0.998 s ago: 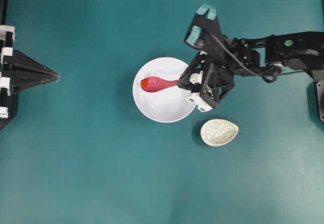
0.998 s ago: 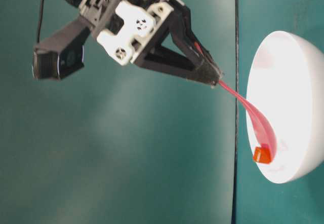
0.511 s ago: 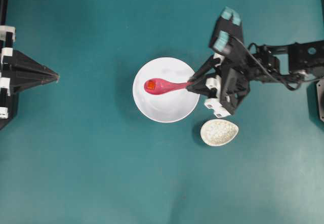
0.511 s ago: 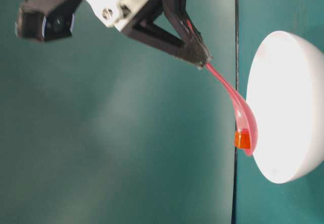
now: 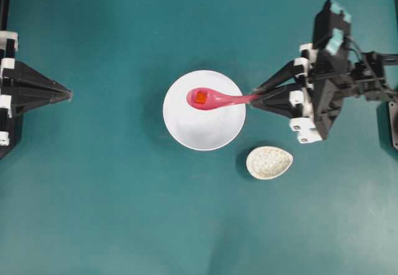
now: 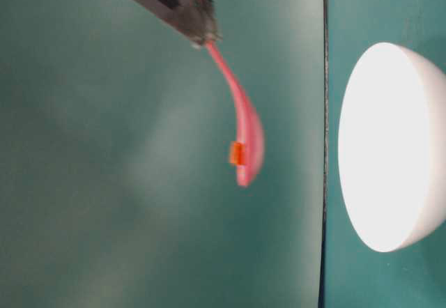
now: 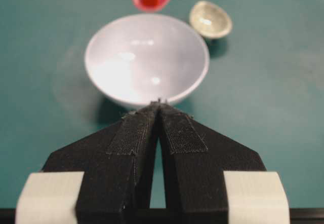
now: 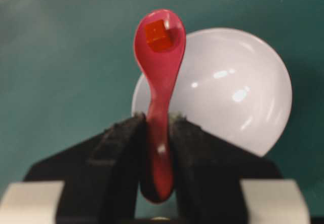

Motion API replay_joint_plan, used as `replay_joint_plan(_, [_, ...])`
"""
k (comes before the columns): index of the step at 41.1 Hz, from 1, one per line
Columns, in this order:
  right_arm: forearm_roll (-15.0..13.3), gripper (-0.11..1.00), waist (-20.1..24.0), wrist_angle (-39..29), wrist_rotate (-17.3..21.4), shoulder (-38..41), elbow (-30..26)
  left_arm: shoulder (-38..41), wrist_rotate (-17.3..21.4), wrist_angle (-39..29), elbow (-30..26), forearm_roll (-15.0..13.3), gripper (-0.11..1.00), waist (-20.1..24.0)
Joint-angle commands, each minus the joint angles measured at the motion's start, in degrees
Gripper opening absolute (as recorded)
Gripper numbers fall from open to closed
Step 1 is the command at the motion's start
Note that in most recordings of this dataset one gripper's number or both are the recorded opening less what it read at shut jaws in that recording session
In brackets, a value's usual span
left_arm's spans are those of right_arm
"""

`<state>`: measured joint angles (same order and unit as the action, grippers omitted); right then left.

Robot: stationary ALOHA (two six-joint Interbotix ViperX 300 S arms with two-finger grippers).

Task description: Grip the spoon and scoop the red block from the bowl with right arm.

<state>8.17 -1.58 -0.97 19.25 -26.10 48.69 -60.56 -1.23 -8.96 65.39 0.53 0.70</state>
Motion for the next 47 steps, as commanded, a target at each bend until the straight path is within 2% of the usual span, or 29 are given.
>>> replay_joint_plan(1, [0.1,0.24,0.1,-1.2,0.0,-2.6,-2.4,0.2,-0.1,0.5,-1.8,0.2,0.00,-0.2])
replay_joint_plan(12, [-0.2,0.24,-0.1,-5.2,-0.1,-5.4,-5.2,0.2,0.0,0.5,-1.9,0.2,0.00,-1.1])
replay_joint_plan(47, [-0.3,0.24,-0.2,-5.2,-0.3,-5.3,-5.4,0.4,0.0,0.6,-1.9,0.2,0.00,-2.4])
